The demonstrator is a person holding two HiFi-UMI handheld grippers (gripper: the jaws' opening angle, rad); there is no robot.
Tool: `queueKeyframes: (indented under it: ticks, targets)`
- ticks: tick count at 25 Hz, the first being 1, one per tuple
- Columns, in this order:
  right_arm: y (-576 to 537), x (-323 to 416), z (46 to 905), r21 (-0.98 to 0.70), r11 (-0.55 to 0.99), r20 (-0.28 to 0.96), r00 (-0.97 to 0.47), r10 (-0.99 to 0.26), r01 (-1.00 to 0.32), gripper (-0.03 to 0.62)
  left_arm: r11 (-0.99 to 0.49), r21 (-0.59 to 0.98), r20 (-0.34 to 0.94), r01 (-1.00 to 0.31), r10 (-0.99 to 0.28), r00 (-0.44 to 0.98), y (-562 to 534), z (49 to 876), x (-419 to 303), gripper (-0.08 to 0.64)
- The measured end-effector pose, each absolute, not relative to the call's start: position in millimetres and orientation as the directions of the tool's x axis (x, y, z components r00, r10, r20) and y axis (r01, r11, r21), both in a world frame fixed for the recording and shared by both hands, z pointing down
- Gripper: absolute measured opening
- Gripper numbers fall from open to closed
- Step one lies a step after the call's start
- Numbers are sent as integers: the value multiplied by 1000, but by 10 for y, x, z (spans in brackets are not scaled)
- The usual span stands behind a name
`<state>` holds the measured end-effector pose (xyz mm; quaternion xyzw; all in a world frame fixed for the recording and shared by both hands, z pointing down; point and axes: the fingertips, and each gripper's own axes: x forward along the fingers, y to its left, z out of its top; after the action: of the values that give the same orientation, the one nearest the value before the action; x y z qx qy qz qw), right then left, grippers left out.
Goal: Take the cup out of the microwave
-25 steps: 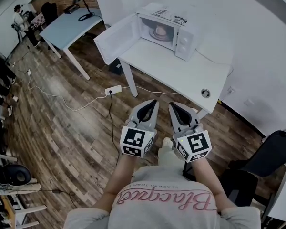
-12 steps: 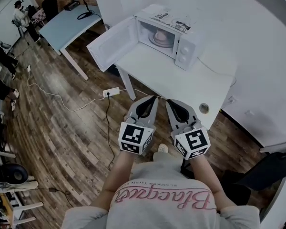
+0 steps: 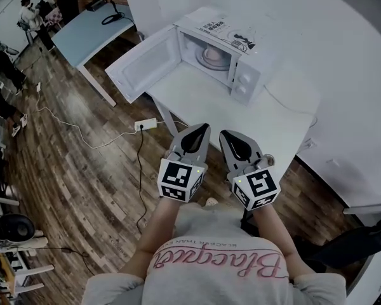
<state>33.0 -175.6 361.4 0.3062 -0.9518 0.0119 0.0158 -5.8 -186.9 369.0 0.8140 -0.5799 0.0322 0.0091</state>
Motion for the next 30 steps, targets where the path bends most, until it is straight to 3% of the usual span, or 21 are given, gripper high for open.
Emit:
queueKeyframes:
  ticks: [19,23,30]
  targets:
    - [-2707,45,3703,-35,801,57,-802,-595,-597,11,-333,-8,54,-943,-942,332,-2878,3703,-474,6]
    - [-3010,-90,3739,-44,782,64,-783,-619,-621,9,-382,-15,80,-924,-921,380,-3216,3765,-589,82]
    - [-3550,-393,3845,-57,749,86,-751,-655,-660,11,-437,-46,131,-898,-894,429,-3858,3924,-885,83]
